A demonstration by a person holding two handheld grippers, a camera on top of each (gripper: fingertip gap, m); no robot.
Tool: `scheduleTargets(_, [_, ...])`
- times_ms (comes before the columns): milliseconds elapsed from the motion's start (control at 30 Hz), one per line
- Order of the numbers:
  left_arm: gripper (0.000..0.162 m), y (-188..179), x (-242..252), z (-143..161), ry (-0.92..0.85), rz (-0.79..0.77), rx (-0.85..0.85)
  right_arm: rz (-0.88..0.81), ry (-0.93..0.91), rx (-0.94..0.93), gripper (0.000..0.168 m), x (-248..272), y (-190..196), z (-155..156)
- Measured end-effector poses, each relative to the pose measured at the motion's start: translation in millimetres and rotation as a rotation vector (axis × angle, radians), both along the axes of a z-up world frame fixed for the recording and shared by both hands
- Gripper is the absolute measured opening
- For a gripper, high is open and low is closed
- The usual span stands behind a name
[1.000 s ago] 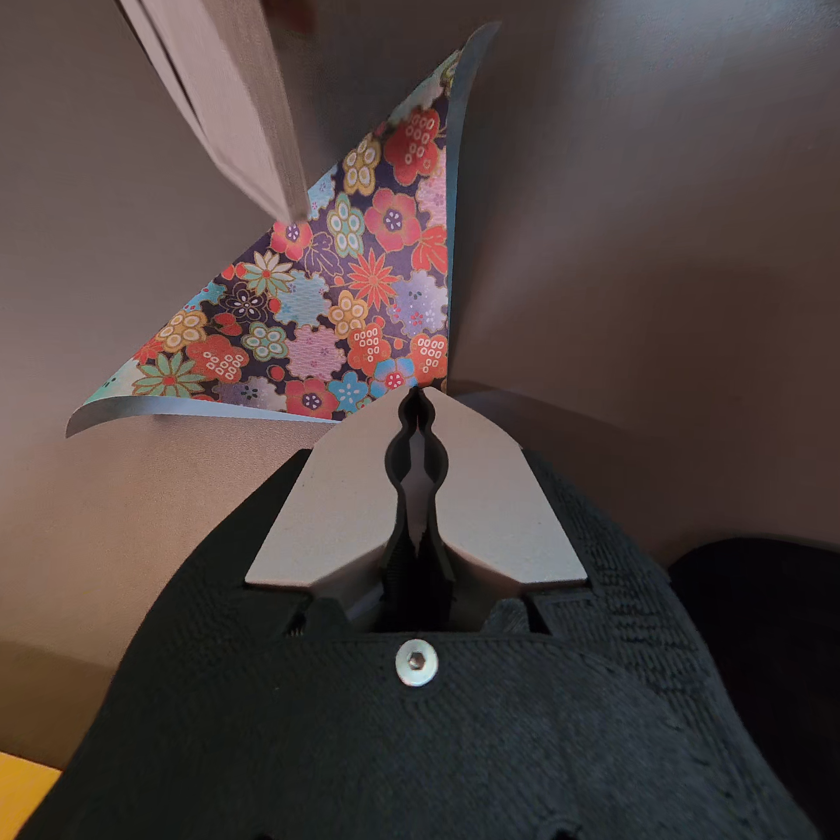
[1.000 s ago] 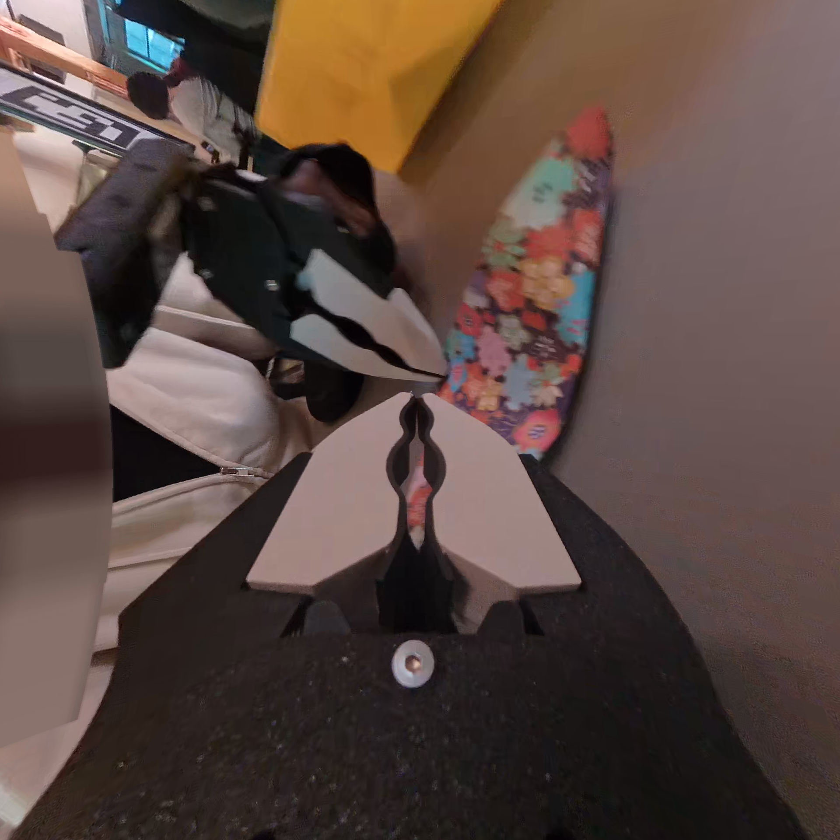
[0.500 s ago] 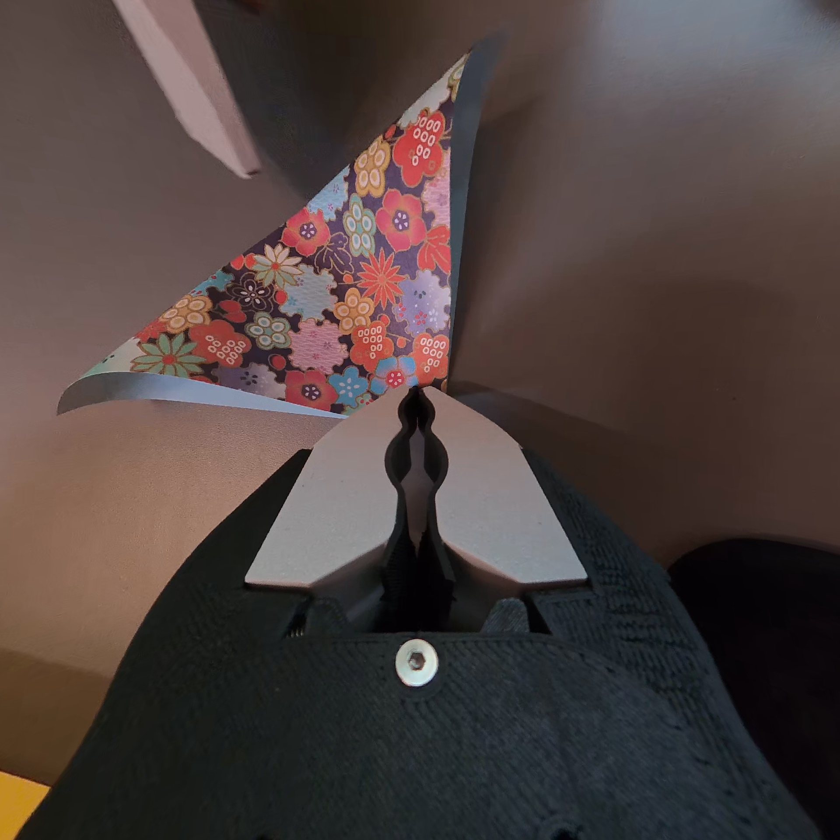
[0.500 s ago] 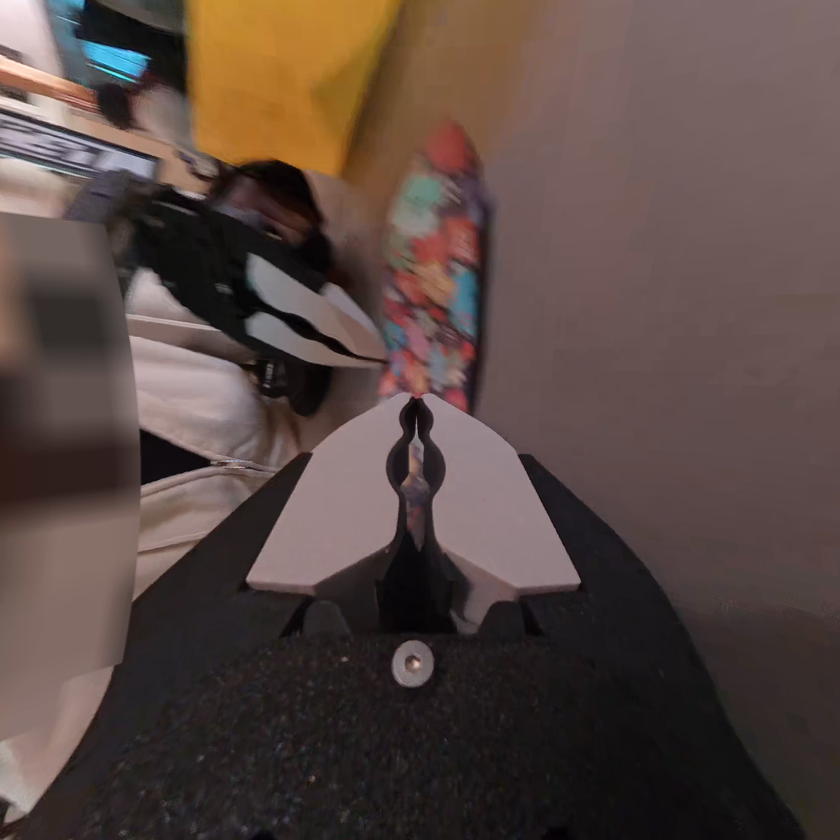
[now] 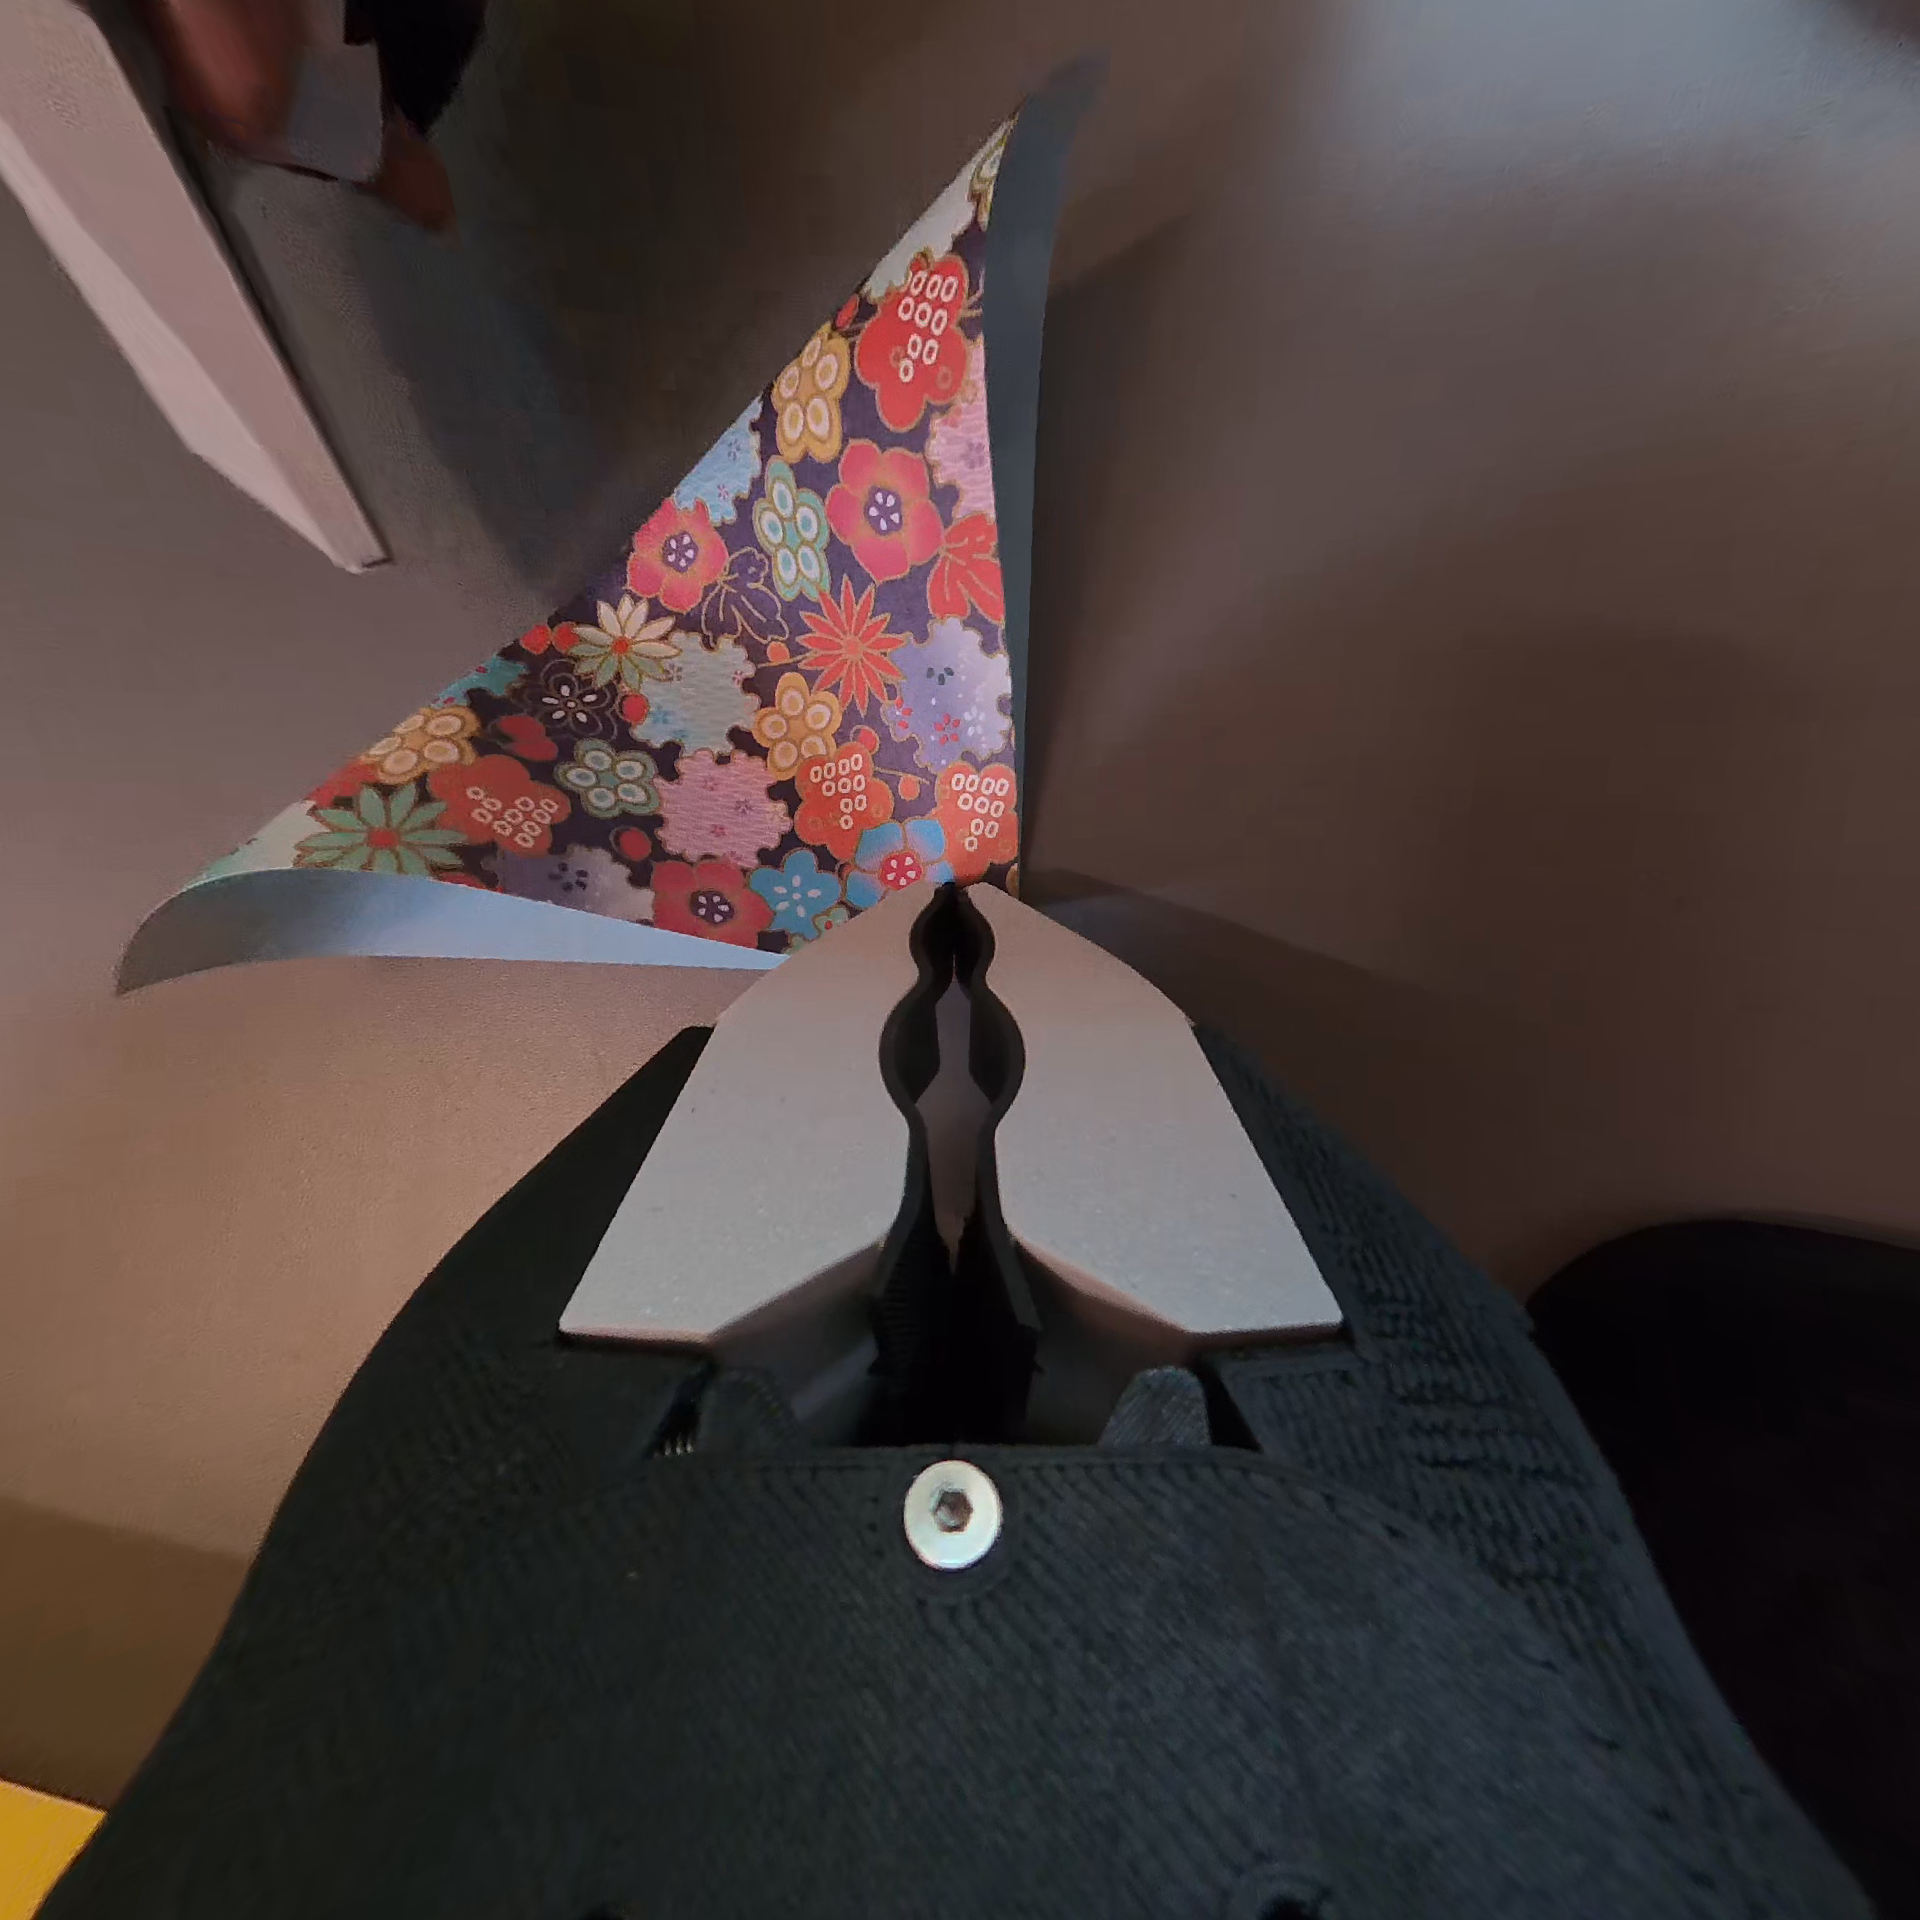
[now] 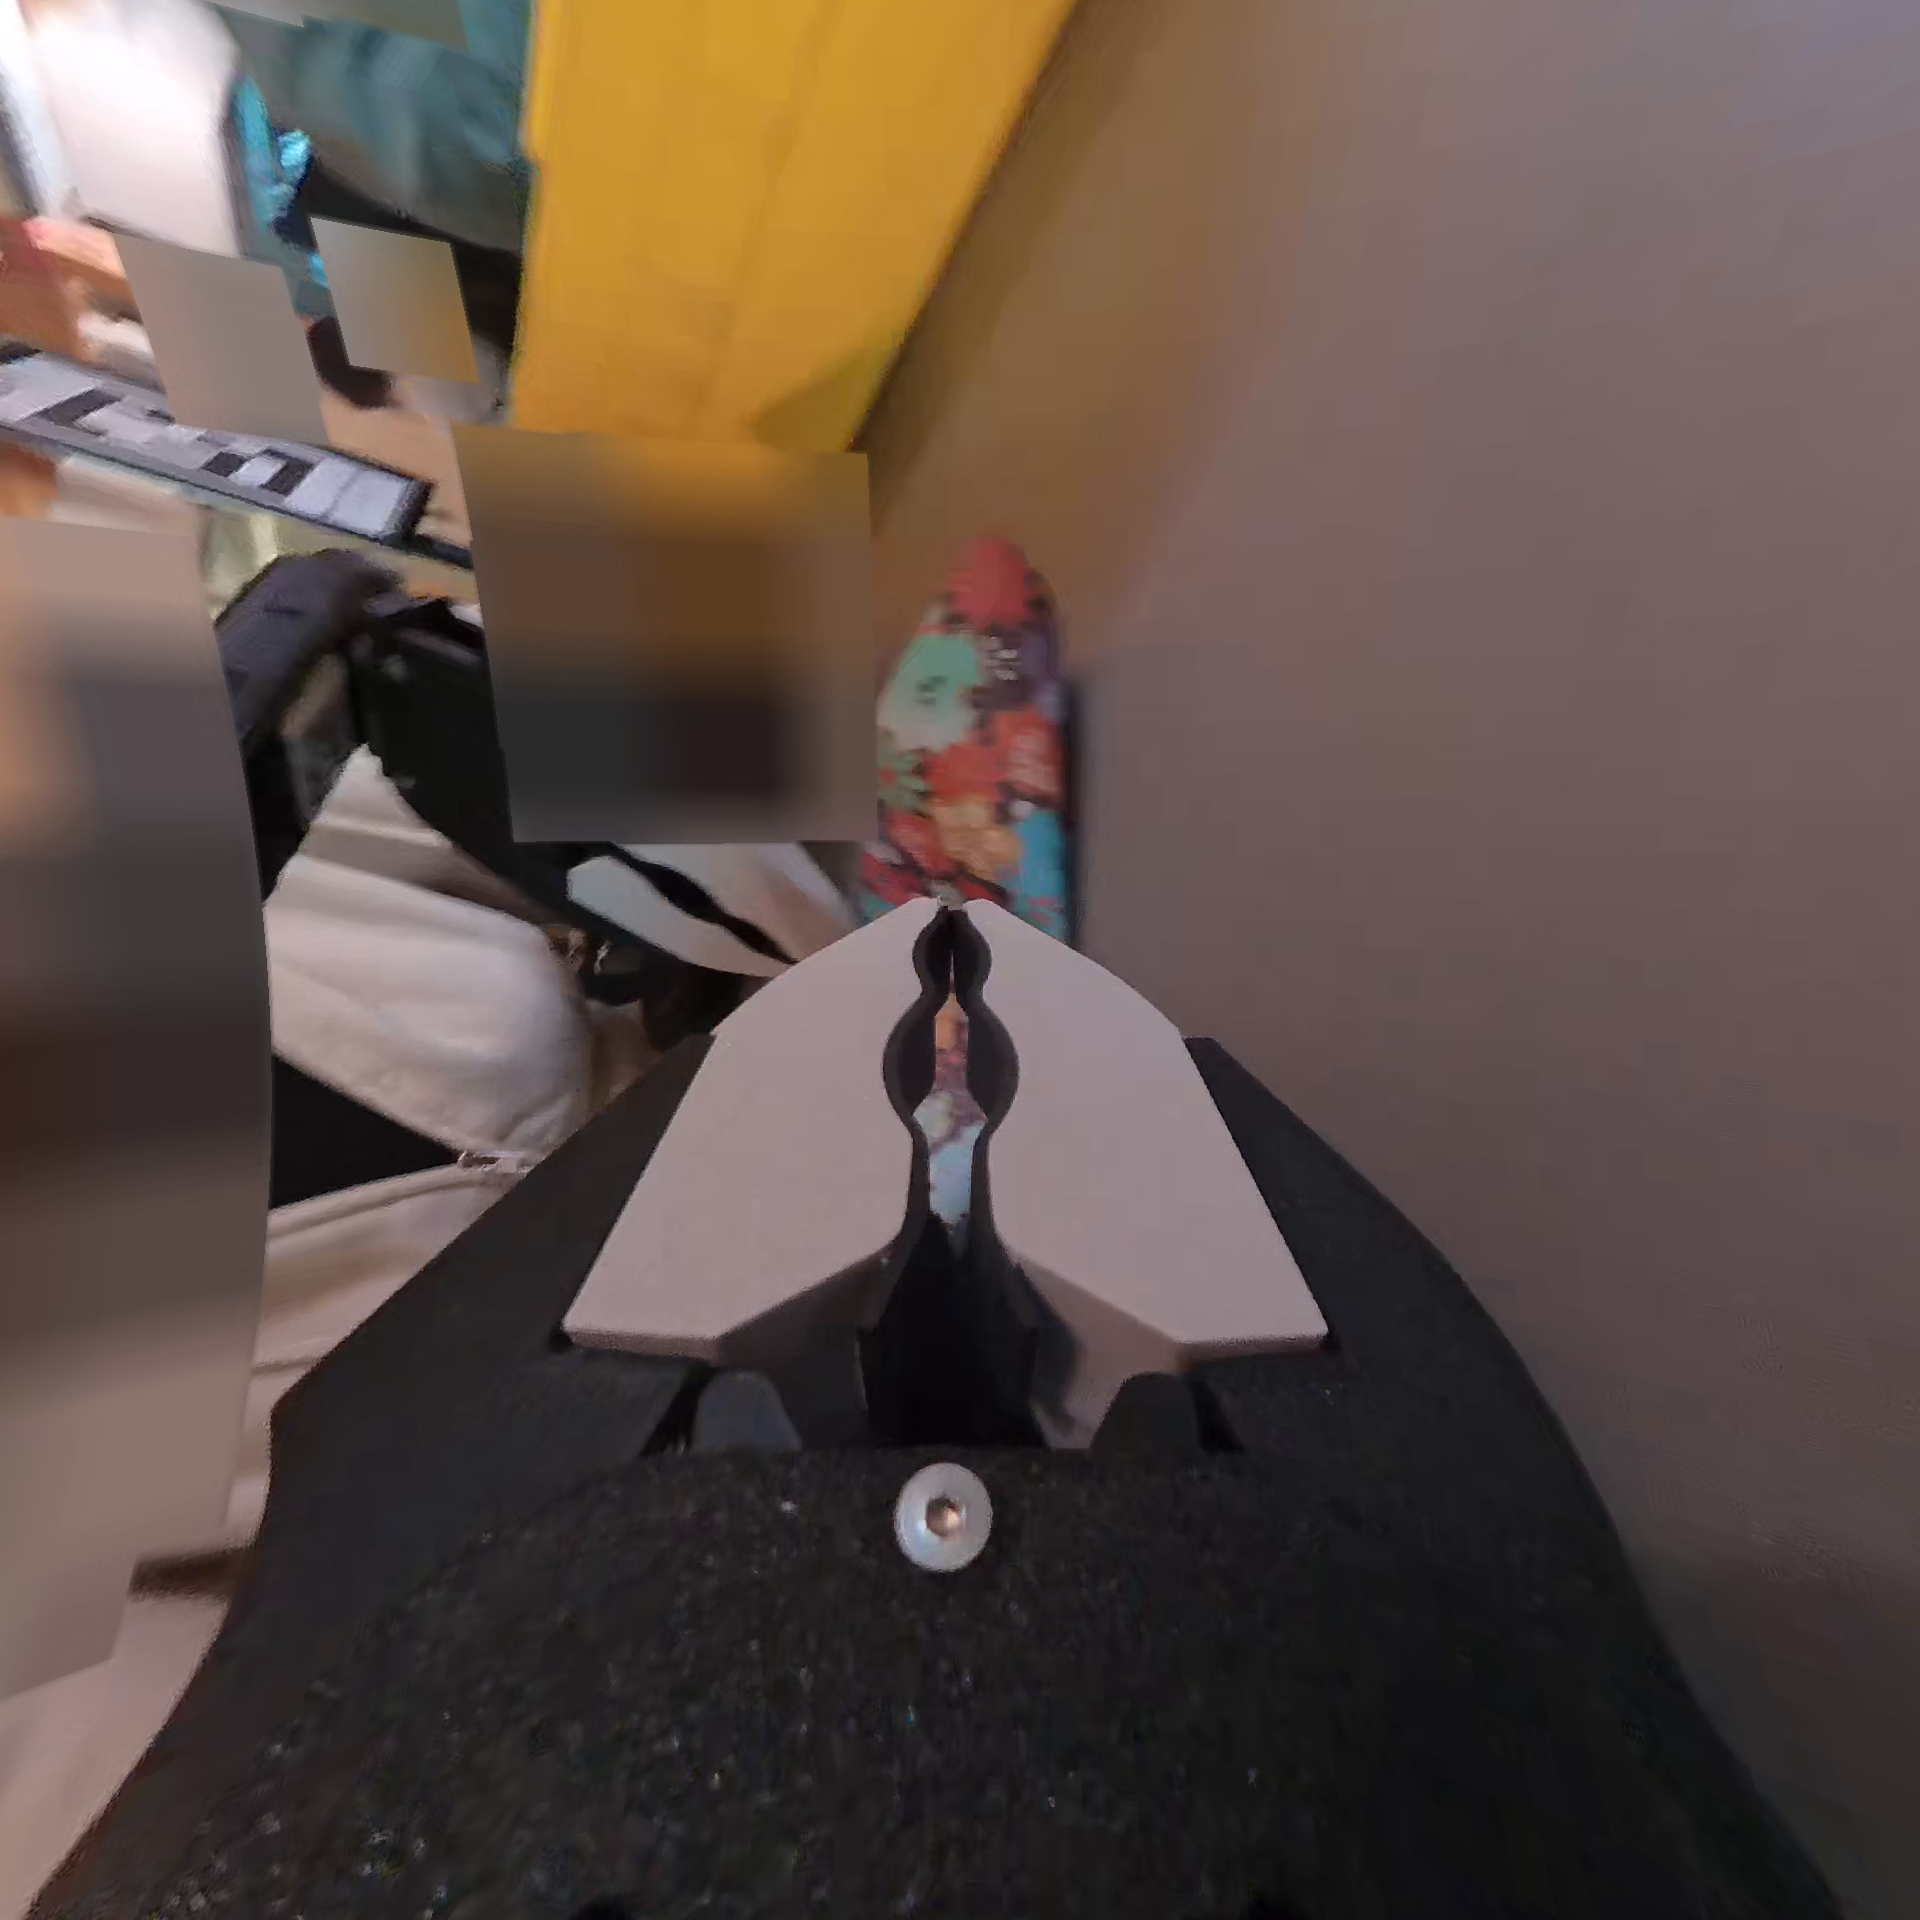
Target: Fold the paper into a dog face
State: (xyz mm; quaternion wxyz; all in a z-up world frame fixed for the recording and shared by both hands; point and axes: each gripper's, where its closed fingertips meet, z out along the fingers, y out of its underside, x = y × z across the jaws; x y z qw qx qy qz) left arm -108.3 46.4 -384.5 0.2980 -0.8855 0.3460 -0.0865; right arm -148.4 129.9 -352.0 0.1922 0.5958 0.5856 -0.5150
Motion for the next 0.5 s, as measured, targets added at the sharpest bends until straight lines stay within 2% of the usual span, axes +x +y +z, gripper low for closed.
scheduleTargets(100, [0.000,-0.1,0.3,0.2,0.002,-0.002,0.000,0.177,-0.030,-0.042,0.000,8.7,-44.6,-5.3])
scheduleTargets(167, [0.000,-0.2,0.5,0.3,0.011,-0.005,0.005,0.196,-0.085,0.014,0.000,3.5,-51.8,-26.1])
scheduleTargets(233, [0.000,-0.3,0.6,0.4,0.015,-0.004,0.010,0.134,-0.074,-0.051,0.000,-10.3,-47.2,-23.1])
scheduleTargets(367, [0.000,-0.4,1.0,0.7,0.012,-0.008,0.011,0.026,-0.051,0.007,0.000,-29.3,-27.9,-24.9])
scheduleTargets(467, [0.000,-0.4,1.3,0.9,0.006,-0.003,0.011,-0.141,0.034,0.118,0.000,-50.4,3.8,-26.6])
scheduleTargets(500, [0.000,-0.5,1.3,0.9,0.005,-0.002,0.012,-0.144,0.057,0.085,0.000,-50.3,4.1,-20.6])
